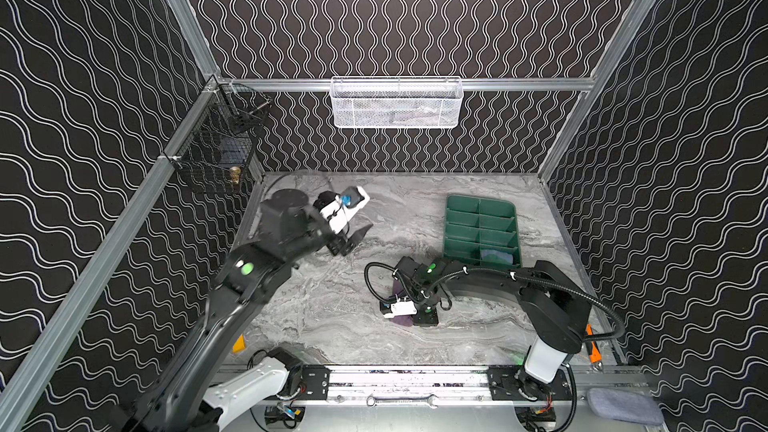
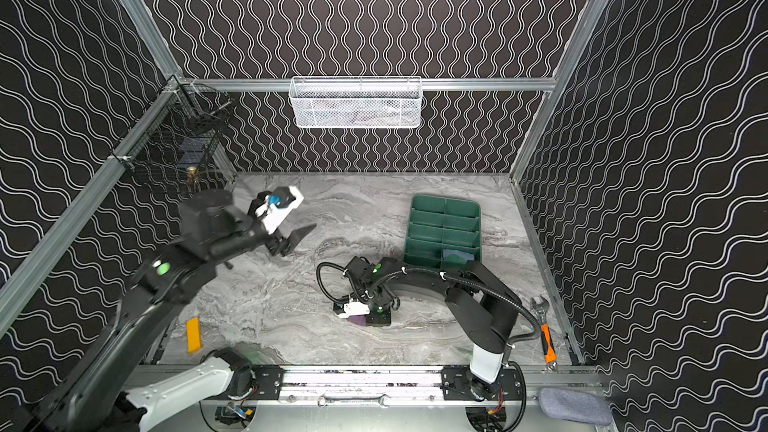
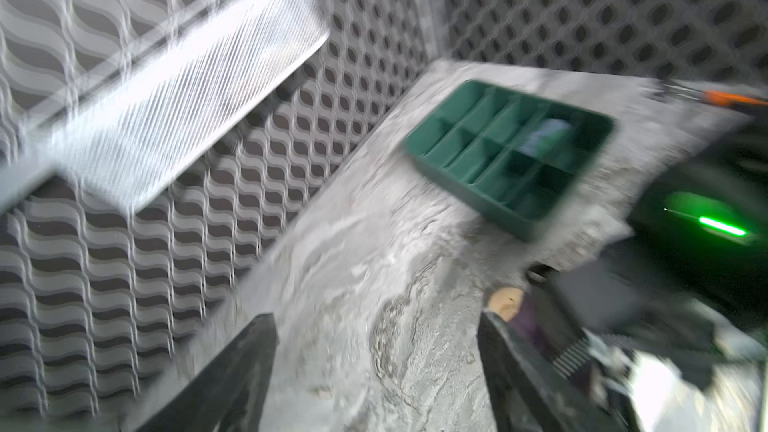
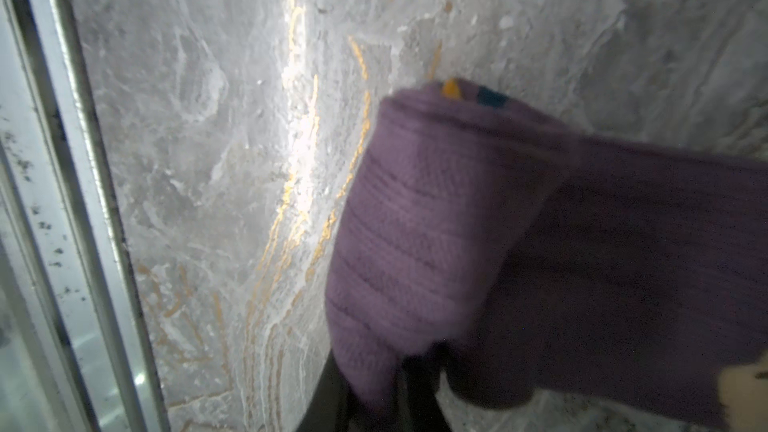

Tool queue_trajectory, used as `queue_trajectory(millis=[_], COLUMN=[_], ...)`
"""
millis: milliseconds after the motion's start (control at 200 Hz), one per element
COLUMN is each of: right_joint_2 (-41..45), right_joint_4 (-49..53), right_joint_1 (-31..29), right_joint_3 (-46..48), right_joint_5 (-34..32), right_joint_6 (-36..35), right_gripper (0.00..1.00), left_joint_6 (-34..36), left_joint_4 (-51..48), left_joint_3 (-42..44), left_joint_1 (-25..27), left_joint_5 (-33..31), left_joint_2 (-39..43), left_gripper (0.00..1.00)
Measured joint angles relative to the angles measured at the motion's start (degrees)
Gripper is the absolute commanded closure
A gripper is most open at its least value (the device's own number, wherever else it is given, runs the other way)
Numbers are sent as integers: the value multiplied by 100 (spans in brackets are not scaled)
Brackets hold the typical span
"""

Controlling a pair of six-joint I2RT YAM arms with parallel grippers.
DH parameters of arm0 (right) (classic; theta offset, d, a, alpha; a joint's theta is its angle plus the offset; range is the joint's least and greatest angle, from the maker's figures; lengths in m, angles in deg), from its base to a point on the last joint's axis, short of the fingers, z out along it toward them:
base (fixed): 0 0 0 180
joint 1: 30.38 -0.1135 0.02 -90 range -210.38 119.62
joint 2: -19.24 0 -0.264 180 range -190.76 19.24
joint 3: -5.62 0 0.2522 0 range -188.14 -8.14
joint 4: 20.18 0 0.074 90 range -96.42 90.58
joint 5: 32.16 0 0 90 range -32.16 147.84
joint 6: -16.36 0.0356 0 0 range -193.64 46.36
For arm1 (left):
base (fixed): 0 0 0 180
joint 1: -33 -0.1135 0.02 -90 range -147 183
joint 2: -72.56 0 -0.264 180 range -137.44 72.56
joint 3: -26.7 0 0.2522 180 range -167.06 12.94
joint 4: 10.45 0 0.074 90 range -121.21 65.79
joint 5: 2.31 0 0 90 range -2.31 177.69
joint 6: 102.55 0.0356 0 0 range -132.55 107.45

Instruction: Roll the socks

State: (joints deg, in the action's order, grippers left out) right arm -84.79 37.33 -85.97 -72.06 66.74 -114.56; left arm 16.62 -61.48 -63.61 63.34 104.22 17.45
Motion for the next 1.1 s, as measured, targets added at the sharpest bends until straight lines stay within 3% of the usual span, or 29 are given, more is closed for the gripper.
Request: queue_trajectory(millis=[80,165,405,541,751,871,1036,1096], right_joint_2=[-140,-282,-490,-542,-627,-627,-638,-638], right_joint_4=[146,247,372,391,466,466,446,439], right_joint_1=[109,210,415,498,595,601,656,656], right_joint_3=[-142,-236,-361,-382,-442,-442,-437,-435], right_joint_5=[201,385,774,925,1132,1143,1303,1305], right_joint_6=[46,105,146,144,122,144,428,439], right_gripper=[100,100,100,100,100,100,100,100], left_joint_6=[435,717,1010,833,518,448,380,387], left_joint_4=[-391,-789,-850,-249,1204,2129,2544,2586], left_joint_3=[-122,35,1674,2597,3659,3965,4002,3976], left_joint_1=[297,828,3460,4378,4509,4269,3934,3877], left_joint_5=[424,304,-1394,-2087,-2983,-3558,-3456,-3414], left_joint_2=[-105,-428,-911,-1145,-1655,-2057,-2472,-2614], left_gripper=[19,20,24,26,23,25,32,40])
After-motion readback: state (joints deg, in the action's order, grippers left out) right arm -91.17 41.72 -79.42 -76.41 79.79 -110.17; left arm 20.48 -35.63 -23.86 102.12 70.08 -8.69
